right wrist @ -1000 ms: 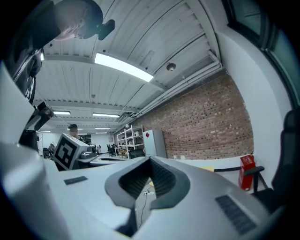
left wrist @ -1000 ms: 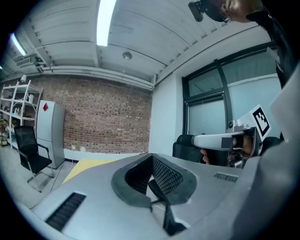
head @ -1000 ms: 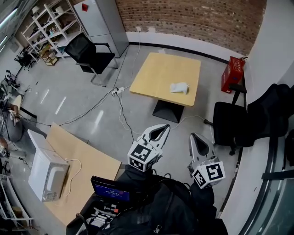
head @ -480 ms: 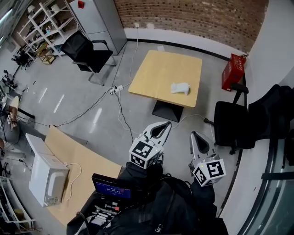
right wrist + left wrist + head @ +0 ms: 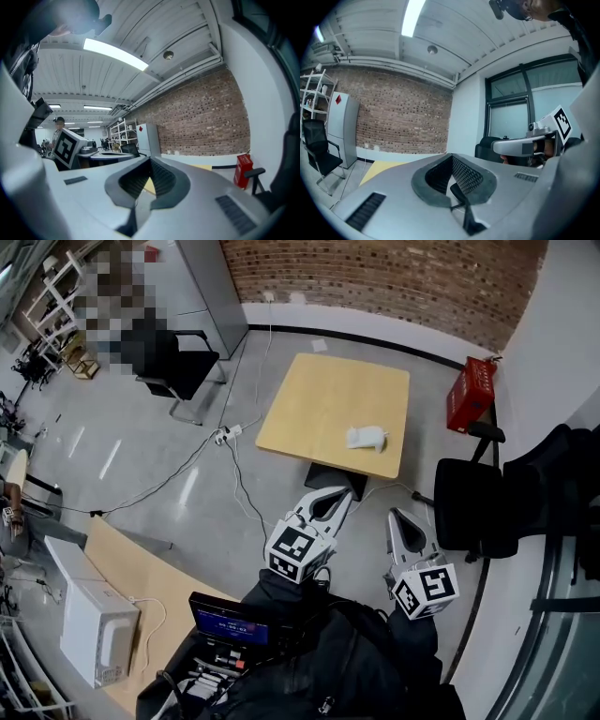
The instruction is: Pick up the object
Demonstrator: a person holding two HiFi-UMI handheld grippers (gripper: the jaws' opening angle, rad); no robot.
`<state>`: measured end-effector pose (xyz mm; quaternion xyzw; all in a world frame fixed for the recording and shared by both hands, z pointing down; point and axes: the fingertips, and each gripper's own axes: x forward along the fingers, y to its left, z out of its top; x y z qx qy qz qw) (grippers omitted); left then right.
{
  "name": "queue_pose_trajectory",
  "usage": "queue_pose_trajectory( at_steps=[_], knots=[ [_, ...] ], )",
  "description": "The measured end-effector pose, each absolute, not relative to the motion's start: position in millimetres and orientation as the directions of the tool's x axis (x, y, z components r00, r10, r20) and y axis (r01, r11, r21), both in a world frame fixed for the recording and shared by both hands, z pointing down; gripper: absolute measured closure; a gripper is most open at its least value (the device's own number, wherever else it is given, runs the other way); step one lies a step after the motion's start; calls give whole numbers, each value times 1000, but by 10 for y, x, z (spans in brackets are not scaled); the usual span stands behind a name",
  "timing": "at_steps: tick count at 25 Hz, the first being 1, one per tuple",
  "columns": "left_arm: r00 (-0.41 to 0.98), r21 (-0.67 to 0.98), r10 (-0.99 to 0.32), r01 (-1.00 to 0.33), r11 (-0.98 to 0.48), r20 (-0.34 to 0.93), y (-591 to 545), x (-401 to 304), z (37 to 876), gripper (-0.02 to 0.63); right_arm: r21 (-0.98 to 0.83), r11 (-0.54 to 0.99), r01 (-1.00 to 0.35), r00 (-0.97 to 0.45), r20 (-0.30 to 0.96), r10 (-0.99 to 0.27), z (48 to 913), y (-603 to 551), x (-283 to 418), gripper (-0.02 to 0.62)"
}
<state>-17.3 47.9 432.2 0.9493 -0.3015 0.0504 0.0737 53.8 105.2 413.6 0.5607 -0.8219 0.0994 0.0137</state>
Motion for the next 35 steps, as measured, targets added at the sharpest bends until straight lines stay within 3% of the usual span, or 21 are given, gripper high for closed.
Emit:
queue_pose_trajectory(
  at_steps=[22, 35],
  knots=[
    [855, 179, -479, -512, -840, 198, -375, -106, 4726, 607, -68, 244, -967, -253, 283, -925, 4493, 307, 559, 592],
    [802, 161, -562, -593, -789, 204, -823, -106, 4753, 607, -33, 330, -943, -323, 321, -891, 4685, -222, 688, 592]
  ],
)
